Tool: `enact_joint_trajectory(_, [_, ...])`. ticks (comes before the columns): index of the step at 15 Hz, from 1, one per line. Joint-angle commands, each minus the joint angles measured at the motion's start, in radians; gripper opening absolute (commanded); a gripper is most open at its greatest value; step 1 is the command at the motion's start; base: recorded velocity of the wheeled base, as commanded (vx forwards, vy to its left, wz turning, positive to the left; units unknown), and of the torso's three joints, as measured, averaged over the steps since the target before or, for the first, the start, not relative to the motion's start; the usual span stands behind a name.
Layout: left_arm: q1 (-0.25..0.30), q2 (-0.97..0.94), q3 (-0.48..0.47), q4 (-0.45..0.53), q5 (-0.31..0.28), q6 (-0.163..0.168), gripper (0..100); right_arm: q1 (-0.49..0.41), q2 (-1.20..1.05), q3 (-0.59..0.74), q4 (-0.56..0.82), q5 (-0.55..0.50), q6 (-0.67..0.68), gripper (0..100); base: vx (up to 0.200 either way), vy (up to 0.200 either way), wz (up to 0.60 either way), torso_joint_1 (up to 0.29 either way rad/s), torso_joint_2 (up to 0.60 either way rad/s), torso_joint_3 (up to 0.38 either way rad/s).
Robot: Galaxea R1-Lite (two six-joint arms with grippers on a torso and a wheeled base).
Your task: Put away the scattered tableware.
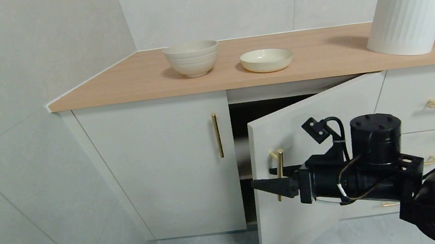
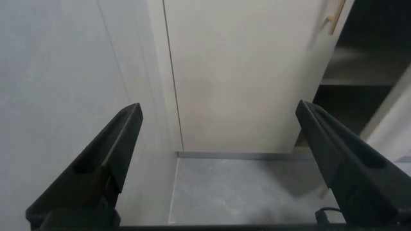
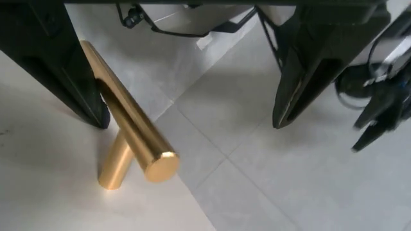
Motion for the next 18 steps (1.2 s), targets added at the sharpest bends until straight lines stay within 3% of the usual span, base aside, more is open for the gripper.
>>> enact_joint_trajectory(1, [0.000,0.000,0.000,0.000,0.001,0.000,100,0.001,-0.036,0.118,-0.079,0.022,-0.002,100,0.000,0.000,0.00,0.000,0.00,0.000])
enact_joint_trajectory(6, [0.000,0.000,-0.005,-0.014,0.004,0.001,100,0.002,-0.043,0.250,-0.195,0.077,-0.002,100,0.000,0.000,0.00,0.000,0.00,0.000])
enact_joint_trajectory(8, [-0.001,0.008,-0.133,-0.014,-0.015,0.006,100,0.002,-0.048,0.270,-0.196,0.078,-0.003,100,0.000,0.000,0.00,0.000,0.00,0.000])
enact_joint_trajectory(10, [-0.001,0.133,-0.299,0.098,-0.107,0.001,100,0.002,-0.046,0.296,-0.198,0.080,-0.025,100,0.000,0.000,0.00,0.000,0.00,0.000])
enact_joint_trajectory(12, [-0.001,0.328,-0.414,0.130,-0.217,-0.003,100,0.004,-0.042,0.305,-0.198,0.089,-0.034,100,0.000,0.000,0.00,0.000,0.00,0.000])
enact_joint_trajectory(13, [-0.001,0.554,-0.526,0.129,-0.341,-0.003,100,0.002,-0.045,0.307,-0.198,0.101,-0.035,100,0.000,0.000,0.00,0.000,0.00,0.000])
enact_joint_trajectory(14, [-0.001,0.657,-0.578,0.129,-0.395,-0.003,100,0.002,-0.045,0.307,-0.198,0.103,-0.035,100,0.000,0.000,0.00,0.000,0.00,0.000])
enact_joint_trajectory(15, [-0.023,0.818,-0.655,0.129,-0.469,-0.007,100,0.002,-0.046,0.305,-0.199,0.103,-0.035,100,0.000,0.000,0.00,0.000,0.00,0.000])
enact_joint_trajectory(16, [-0.078,0.948,-0.699,0.119,-0.501,-0.016,100,0.002,-0.046,0.307,-0.201,0.103,-0.035,100,0.000,0.000,0.00,0.000,0.00,0.000])
enact_joint_trajectory(17, [-0.158,1.052,-0.715,0.086,-0.501,-0.045,100,0.002,-0.045,0.307,-0.201,0.103,-0.035,100,0.000,0.000,0.00,0.000,0.00,0.000])
enact_joint_trajectory(18, [-0.244,1.147,-0.710,0.006,-0.499,-0.099,100,0.002,-0.045,0.307,-0.201,0.103,-0.037,100,0.000,0.000,0.00,0.000,0.00,0.000])
